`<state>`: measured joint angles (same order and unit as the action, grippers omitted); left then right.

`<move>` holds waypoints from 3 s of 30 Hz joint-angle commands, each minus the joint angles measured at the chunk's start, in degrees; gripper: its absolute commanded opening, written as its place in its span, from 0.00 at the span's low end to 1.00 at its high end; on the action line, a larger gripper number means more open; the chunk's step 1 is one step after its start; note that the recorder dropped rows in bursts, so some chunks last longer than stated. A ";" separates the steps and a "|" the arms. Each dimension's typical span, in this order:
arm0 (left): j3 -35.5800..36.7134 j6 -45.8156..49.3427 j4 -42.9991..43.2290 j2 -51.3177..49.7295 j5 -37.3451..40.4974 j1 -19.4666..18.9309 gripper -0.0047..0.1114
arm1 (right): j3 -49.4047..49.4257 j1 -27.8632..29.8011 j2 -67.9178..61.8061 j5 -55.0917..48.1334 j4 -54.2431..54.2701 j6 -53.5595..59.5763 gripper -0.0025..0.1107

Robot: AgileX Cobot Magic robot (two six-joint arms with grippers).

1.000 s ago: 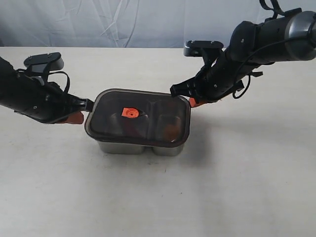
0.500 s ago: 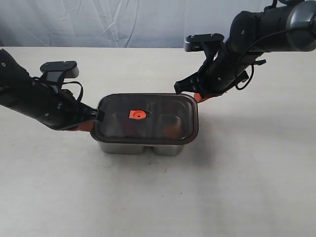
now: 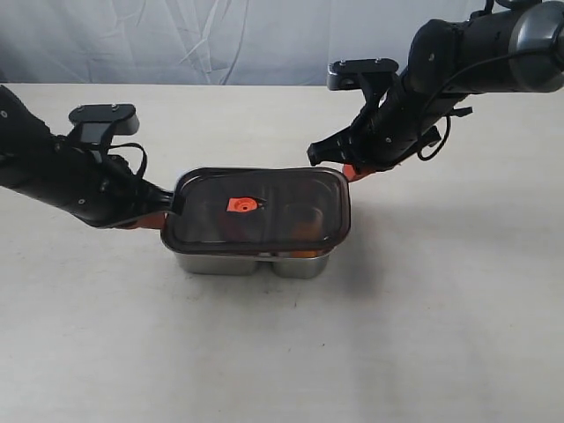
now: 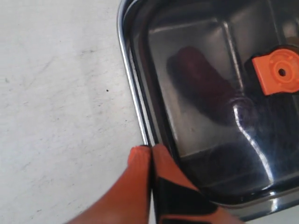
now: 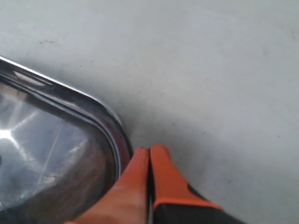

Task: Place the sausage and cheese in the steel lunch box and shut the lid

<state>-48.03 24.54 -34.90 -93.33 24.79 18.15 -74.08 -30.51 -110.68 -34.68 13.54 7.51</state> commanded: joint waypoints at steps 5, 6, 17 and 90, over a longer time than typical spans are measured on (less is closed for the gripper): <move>-0.11 -0.53 2.09 6.72 -0.41 0.01 0.04 | -0.47 -0.24 -2.74 1.16 0.95 -0.19 0.01; -0.11 -0.53 2.52 7.29 -0.26 0.01 0.04 | -0.47 -0.24 -3.27 1.16 1.28 -0.19 0.01; -0.11 -1.84 5.20 8.46 -0.43 0.01 0.04 | -0.47 -0.45 -3.73 1.51 2.10 -0.30 0.01; -0.11 9.08 -11.40 8.47 11.34 0.36 0.04 | -0.57 -4.92 5.30 -2.08 -1.25 -4.65 0.01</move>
<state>-48.03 31.26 -43.10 -85.24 34.13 18.25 -74.44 -35.59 -105.25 -37.66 11.87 2.31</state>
